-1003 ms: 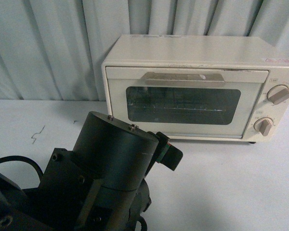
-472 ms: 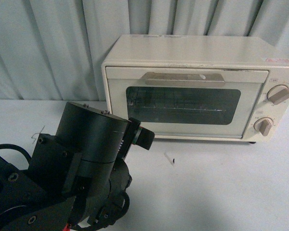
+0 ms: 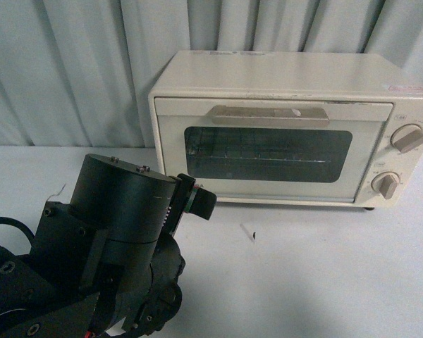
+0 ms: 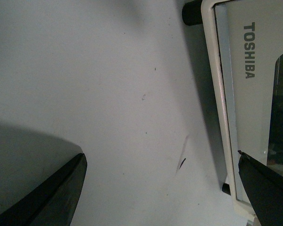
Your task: Open oven
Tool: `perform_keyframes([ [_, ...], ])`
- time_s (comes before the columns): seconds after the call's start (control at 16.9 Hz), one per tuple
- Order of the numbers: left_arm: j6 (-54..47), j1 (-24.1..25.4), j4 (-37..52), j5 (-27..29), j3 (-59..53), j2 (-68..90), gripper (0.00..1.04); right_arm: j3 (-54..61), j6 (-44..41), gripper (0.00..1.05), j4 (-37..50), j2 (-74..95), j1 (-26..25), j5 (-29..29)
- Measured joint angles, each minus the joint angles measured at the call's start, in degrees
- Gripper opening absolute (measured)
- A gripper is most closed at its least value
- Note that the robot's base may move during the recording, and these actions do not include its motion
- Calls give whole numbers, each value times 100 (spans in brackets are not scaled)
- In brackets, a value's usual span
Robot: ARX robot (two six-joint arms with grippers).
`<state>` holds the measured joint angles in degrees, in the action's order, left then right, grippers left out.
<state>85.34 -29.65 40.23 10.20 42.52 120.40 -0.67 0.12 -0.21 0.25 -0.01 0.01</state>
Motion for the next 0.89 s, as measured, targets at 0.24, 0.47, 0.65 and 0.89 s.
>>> perform_keyframes([
  [0.24,4,0,0,-2,0,0,98,0,0,98,0,0,0,2],
  [0.47,17,0,0,-2,0,0,98,-2,0,98,0,0,0,2],
  [0.65,20,0,0,0,0,0,98,0,0,98,0,0,0,2],
  [0.89,20,-9,-7,2,-2,0,98,-713,1615,98,-634,2155,216,2035],
])
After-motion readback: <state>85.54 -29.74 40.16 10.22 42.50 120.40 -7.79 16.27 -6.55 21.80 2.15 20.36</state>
